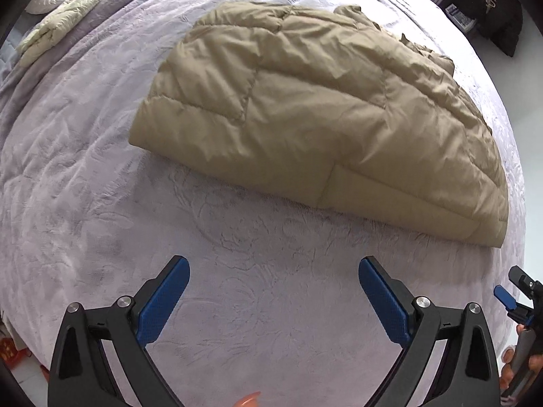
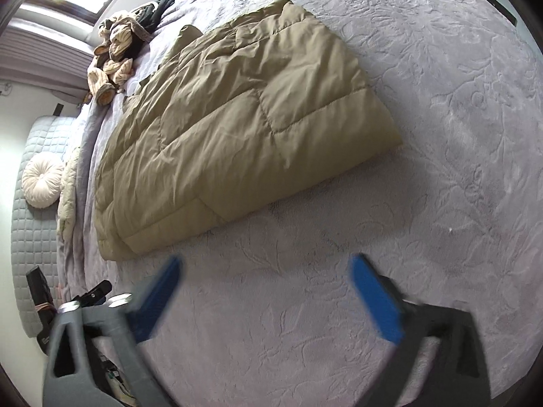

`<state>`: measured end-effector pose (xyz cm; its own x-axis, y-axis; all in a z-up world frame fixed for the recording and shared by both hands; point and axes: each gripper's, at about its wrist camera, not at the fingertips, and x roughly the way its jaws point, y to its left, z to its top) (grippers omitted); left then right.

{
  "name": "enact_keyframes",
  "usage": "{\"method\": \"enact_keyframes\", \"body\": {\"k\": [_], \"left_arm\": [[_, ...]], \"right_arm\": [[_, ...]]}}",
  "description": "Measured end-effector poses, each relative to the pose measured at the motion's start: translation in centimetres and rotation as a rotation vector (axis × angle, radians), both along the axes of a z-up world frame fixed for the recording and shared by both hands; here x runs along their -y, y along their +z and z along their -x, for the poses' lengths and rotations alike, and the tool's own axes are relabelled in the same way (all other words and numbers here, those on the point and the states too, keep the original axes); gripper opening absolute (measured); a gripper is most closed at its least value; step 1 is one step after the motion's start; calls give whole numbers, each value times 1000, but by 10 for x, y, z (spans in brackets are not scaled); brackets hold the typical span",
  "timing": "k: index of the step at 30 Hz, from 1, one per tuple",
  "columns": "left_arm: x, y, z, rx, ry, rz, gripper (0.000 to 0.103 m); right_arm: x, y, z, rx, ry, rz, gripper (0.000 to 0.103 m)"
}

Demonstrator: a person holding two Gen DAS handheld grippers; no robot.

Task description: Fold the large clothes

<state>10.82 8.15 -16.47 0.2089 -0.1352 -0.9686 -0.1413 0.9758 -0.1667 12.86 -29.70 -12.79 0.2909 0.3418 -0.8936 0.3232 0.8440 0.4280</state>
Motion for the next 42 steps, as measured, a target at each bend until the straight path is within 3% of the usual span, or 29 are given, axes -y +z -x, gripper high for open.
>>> {"method": "enact_keyframes", "body": {"k": [12, 15, 18, 19, 27, 33, 42], "left_arm": [[-16, -23, -1, 15, -11, -3, 100], [-25, -28, -5, 16, -13, 54, 100], [-42, -32, -7, 54, 26, 185, 100], [-53, -35, -9, 78, 52, 260, 100], [-110, -71, -31, 169, 242, 557, 100], [-113, -93, -53, 175, 275, 672, 100], [-101, -112, -95, 198, 330, 720, 100]], "right_arm": [[-29, -31, 21, -9, -58, -38, 103], [-29, -35, 22, 1, -76, -49, 103], [-28, -42, 18, 9, -98, -80, 103], [-27, -44, 18, 10, -100, -96, 103], [-13, -64, 1, 76, -196, -314, 103], [1, -86, -17, 126, -286, -461, 103], [-8, -108, -57, 206, -300, -631, 103]]}}
